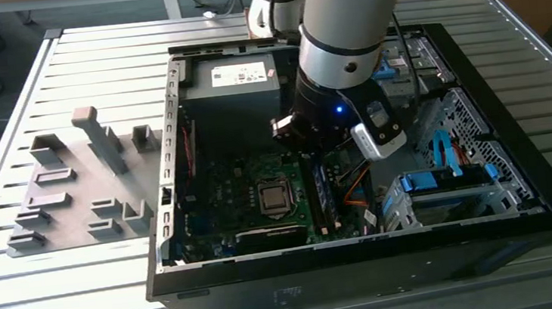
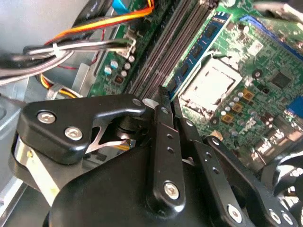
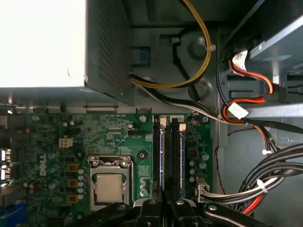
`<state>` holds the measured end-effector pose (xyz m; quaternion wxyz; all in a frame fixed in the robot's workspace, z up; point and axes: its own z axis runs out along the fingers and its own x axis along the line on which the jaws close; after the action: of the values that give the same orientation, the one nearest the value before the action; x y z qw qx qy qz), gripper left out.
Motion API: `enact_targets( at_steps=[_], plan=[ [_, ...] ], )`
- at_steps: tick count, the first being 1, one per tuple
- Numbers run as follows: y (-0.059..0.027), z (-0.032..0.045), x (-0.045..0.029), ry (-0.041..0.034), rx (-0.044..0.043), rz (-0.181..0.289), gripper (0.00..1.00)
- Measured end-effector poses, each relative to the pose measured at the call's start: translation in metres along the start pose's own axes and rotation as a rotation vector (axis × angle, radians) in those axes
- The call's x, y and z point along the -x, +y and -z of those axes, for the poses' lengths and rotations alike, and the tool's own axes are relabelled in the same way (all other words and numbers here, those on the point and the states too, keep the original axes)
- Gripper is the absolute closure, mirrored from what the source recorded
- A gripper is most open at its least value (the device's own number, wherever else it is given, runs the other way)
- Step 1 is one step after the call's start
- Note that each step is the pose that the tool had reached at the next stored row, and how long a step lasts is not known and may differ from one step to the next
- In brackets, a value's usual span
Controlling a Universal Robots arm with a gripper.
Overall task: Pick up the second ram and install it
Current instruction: 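Insert the second ram into the second slot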
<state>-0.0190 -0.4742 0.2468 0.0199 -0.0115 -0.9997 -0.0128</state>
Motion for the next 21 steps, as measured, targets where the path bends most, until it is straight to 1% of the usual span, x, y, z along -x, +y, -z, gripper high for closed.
enact_targets(
  at_steps=[4,10,16,21],
  plan=[
    [-0.0023,-0.0071,0.0022,-0.0002,0.0006,-0.001,0.86],
    [-0.0023,-0.0081,0.0023,-0.0002,0.0007,-0.001,0.86],
    [-0.0026,-0.0181,0.0027,0.0002,0.0004,-0.001,0.86],
    [-0.003,-0.0249,0.003,0.0036,0.0004,-0.001,0.86]
  ],
)
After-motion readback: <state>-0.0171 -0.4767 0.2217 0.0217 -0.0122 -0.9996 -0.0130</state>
